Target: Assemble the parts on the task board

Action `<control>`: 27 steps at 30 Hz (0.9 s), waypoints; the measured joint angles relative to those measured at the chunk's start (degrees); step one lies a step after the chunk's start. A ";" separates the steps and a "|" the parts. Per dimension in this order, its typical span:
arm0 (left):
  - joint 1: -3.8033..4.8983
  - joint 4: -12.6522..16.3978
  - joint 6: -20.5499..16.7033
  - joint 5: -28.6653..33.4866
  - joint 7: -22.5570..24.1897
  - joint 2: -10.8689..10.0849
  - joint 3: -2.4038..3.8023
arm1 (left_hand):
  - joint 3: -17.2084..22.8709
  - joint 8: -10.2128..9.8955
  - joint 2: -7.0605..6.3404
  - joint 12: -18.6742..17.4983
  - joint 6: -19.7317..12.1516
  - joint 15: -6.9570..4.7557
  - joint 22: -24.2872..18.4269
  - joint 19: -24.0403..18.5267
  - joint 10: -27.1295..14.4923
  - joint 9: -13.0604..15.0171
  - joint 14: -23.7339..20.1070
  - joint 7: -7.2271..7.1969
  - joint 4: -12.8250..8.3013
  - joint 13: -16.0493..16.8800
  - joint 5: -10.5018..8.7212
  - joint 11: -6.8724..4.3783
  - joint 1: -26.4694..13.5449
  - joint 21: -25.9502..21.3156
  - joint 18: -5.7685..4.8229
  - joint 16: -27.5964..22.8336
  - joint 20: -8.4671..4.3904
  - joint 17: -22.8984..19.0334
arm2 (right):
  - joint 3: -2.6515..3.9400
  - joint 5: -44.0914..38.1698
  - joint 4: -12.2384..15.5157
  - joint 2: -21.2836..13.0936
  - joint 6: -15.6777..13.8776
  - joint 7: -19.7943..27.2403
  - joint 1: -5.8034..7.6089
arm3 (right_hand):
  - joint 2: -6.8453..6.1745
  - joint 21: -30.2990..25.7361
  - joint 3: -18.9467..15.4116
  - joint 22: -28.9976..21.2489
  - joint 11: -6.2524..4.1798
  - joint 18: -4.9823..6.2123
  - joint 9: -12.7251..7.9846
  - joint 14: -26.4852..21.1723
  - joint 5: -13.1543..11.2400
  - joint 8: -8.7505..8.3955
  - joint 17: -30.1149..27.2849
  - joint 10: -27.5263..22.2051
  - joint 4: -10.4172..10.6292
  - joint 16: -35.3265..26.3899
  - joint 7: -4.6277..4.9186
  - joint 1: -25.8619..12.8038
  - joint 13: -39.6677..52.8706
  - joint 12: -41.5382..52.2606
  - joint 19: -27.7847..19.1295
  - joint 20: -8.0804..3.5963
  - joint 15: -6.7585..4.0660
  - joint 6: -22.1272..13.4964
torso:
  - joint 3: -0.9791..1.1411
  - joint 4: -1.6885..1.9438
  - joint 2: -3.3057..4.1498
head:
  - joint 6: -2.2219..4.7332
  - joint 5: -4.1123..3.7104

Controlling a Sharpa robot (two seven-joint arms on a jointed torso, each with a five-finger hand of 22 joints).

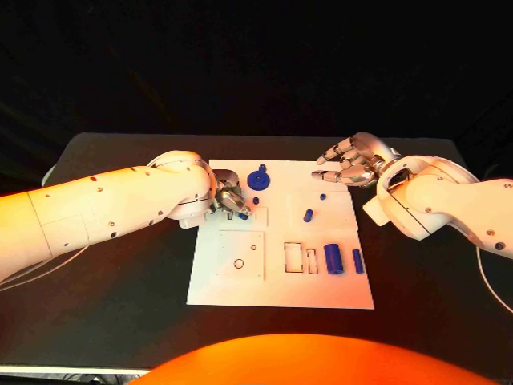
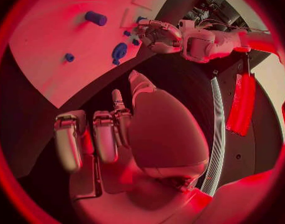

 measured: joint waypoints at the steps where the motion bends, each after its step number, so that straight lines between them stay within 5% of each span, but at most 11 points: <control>1: -0.01 -0.01 0.03 0.01 0.00 0.00 -0.02 | 0.86 0.00 -0.23 0.24 0.07 0.00 0.06 0.00 0.01 0.58 0.00 -0.07 -0.86 0.00 0.00 0.00 -0.24 0.00 0.00 0.00 0.00 0.00 | 0.00 -0.01 0.00 -0.01 0.00 -0.01 0.00 | 0.00 0.00 0.00 0.00 0.00 0.01 0.00 0.00 0.00 0.00 0.00 0.00 0.00 0.00 0.00 0.00 0.00 0.00 0.00 0.00 0.00 0.00 | 0.00 0.00 0.00 | -0.03 0.00; 27: -0.01 -0.90 0.30 0.42 0.09 0.38 -0.03 | 0.65 0.00 -0.08 0.23 0.92 0.01 0.32 0.20 0.07 2.61 0.00 -0.88 -2.53 -0.18 -0.85 0.09 -2.04 0.00 0.00 0.00 -0.20 -0.01 | 0.00 -0.09 -0.01 -0.14 -0.08 -0.05 0.00 | 0.00 0.00 0.00 -0.02 0.00 0.00 -0.06 0.00 -0.47 0.22 0.03 0.00 0.00 0.00 0.00 -0.47 0.00 -0.30 0.00 0.00 0.00 0.00 | 0.04 -0.06 -0.02 | 0.02 -0.12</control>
